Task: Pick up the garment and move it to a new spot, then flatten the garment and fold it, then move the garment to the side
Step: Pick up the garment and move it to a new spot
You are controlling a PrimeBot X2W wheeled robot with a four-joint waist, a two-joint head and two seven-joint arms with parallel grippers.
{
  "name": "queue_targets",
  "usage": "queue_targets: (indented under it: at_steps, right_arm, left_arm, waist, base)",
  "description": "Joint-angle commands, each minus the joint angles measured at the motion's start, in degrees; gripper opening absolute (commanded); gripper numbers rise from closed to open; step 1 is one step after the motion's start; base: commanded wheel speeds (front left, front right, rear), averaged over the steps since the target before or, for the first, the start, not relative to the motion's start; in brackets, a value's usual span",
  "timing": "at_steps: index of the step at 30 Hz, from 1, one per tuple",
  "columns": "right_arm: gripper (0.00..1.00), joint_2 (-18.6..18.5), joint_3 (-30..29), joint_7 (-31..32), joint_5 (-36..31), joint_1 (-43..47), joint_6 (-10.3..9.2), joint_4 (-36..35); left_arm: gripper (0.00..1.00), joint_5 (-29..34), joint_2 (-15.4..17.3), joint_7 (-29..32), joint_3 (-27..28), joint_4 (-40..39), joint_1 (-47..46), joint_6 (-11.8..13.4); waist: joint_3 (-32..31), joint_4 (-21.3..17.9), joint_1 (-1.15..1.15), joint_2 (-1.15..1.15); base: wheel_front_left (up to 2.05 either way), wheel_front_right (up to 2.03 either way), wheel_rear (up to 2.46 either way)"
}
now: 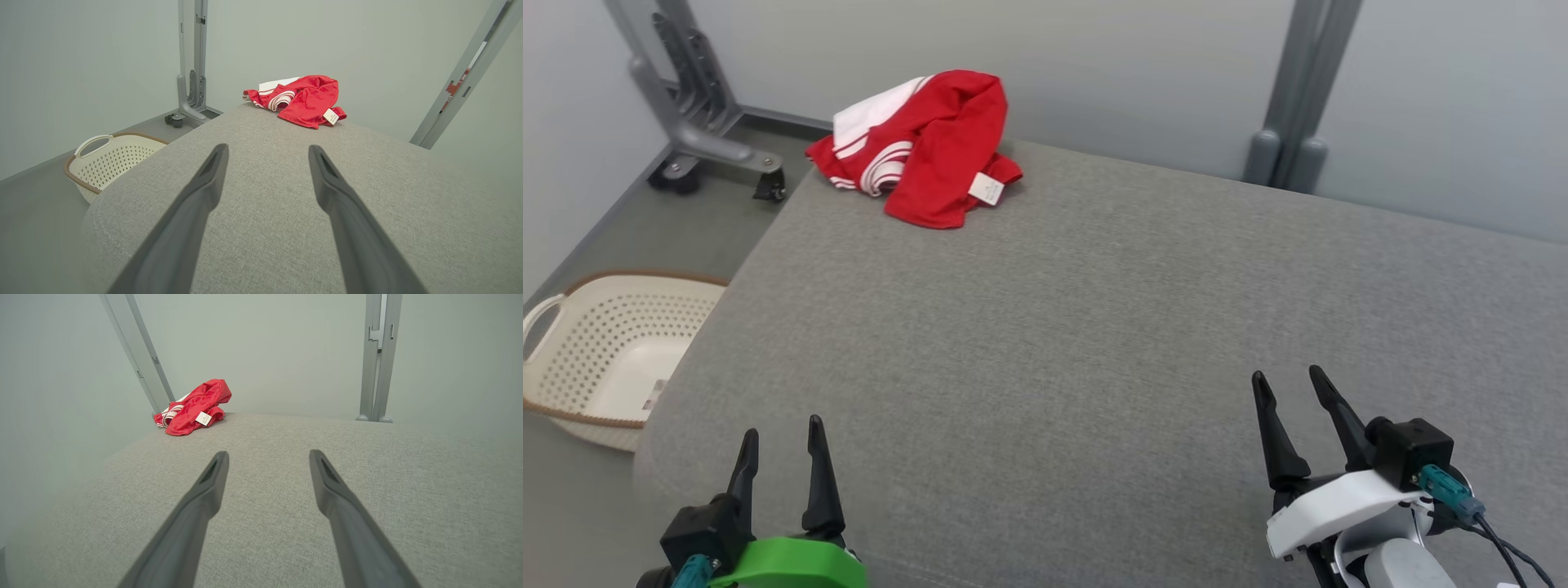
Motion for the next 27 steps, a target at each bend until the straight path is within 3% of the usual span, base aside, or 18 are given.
queue_targets:
  at_steps: [1, 13, 20, 27]
  right_arm:
    - [1.00, -0.14, 0.08, -0.16, 0.31, -0.50, -0.09, -0.17]
    - [1.00, -0.17, 4.14, -0.16, 0.22, -3.19, -0.09, 1.18]
    - [1.00, -0.17, 2.50, -0.16, -0.77, -1.90, -0.09, 0.24]
    - [1.00, -0.18, 0.07, -0.15, -5.45, -4.17, -0.09, -2.29]
  left_arm:
    - [1.00, 0.30, 0.15, -0.03, 0.24, -0.16, -0.38, -0.11]
    - [1.00, -0.69, 0.13, -0.03, 1.91, -3.00, 1.76, 1.10]
    - [1.00, -1.33, 0.14, -0.03, 0.87, -1.93, 1.59, 0.59]
    - [1.00, -2.43, 2.11, -0.03, 6.38, -5.02, -4.69, 0.59]
  waist:
    - [0.08, 7.19, 0.00, 0.00]
    - [1.39, 8.34, 0.00, 0.00]
    - [1.41, 8.27, 0.00, 0.00]
    - [7.35, 4.12, 0.00, 0.00]
  base:
    - [0.00, 0.00, 0.00]
    - [0.00, 0.00, 0.00]
    - [0.00, 0.00, 0.00]
    - [0.00, 0.00, 0.00]
